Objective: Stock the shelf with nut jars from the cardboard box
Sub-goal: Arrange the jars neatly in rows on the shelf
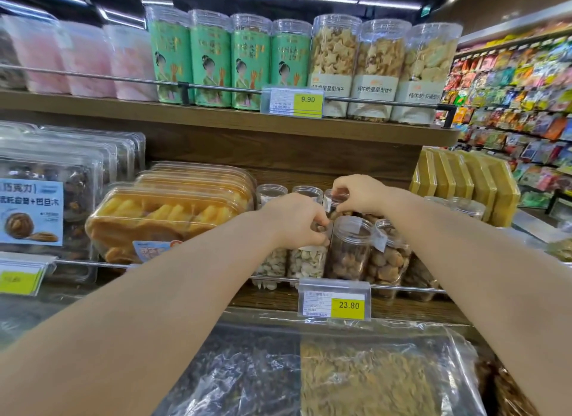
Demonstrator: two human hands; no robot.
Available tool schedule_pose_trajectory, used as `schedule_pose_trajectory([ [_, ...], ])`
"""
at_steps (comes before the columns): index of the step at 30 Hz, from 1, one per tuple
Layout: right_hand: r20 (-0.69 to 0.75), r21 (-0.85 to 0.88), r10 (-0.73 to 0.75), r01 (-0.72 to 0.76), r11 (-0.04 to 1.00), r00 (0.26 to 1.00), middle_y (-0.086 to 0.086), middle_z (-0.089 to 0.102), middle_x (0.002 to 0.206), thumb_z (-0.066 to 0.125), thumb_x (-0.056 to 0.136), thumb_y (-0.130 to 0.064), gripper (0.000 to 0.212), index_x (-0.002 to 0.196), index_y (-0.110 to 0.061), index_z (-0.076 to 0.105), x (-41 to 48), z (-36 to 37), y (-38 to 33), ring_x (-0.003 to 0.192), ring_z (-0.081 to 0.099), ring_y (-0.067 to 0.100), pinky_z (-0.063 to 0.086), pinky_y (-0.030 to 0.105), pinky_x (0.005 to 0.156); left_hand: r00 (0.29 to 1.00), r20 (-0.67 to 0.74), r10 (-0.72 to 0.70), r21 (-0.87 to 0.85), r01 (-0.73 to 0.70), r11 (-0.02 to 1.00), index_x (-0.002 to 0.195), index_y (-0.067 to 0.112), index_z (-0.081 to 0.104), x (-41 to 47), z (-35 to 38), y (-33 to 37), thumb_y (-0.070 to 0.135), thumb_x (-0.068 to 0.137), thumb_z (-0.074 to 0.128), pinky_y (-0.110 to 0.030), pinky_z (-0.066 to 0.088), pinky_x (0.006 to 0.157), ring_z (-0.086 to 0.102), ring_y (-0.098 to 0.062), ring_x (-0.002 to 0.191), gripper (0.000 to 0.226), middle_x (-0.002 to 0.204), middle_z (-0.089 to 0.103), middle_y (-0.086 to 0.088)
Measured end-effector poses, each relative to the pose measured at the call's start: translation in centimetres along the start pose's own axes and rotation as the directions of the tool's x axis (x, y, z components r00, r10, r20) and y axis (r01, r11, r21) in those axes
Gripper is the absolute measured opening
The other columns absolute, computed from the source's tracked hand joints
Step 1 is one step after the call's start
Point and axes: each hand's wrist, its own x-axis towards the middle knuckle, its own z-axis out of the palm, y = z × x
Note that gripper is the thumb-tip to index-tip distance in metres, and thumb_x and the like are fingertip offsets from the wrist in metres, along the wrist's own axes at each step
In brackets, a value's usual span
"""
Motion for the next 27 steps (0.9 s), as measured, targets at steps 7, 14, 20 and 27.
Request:
schedule_pose_trajectory([
  [7,-0.001,0.074,0.025,-0.025,0.997,1.0,-0.002,0.055,0.114,0.071,0.078,-0.042,0.04,0.111,-0.024,0.057,-0.4,-0.1,-0.3,0.106,0.055,0.019,0.049,0.036,0.086,0.999,-0.043,-0.007,-0.013,0.007,1.0,0.115,0.022,0.068,0.0,0.6,-0.2,0.038,0.088,0.06,-0.04,0.05,0.089,0.058,-0.019,0.106,0.032,0.114,0.066,0.0],
  [14,-0.083,-0.005,0.025,-0.026,1.0,0.996,0.0,0.058,0.116,0.073,0.078,-0.034,0.038,0.11,-0.021,0.058,0.2,0.9,-0.7,0.103,0.057,0.021,0.05,0.037,0.082,0.999,-0.055,0.003,-0.003,-0.004,1.0,0.116,0.021,0.067,0.0,0.8,-0.3,0.038,0.088,0.06,-0.04,0.049,0.09,0.057,-0.018,0.11,0.033,0.118,0.065,0.001],
  [20,-0.046,0.137,-0.006,0.012,0.99,0.999,-0.004,0.056,0.112,0.075,0.077,-0.015,0.033,0.098,-0.027,0.053,-0.1,0.7,-0.1,0.104,0.053,0.015,0.042,0.028,0.078,0.998,-0.056,0.002,-0.002,-0.003,1.0,0.122,0.025,0.063,0.1,0.8,0.0,0.04,0.089,0.06,-0.034,0.049,0.089,0.055,-0.015,0.113,0.037,0.122,0.062,0.004],
  [27,-0.1,0.297,0.007,0.023,0.955,0.995,-0.002,0.057,0.124,0.066,0.087,-0.023,0.032,0.119,-0.019,0.062,-2.6,-2.2,-0.5,0.121,0.05,0.016,0.036,0.024,0.094,0.999,-0.047,-0.021,-0.015,0.021,1.0,0.126,0.024,0.059,0.1,0.9,-0.2,0.043,0.088,0.061,-0.037,0.048,0.092,0.054,-0.016,0.115,0.043,0.125,0.061,0.002],
])
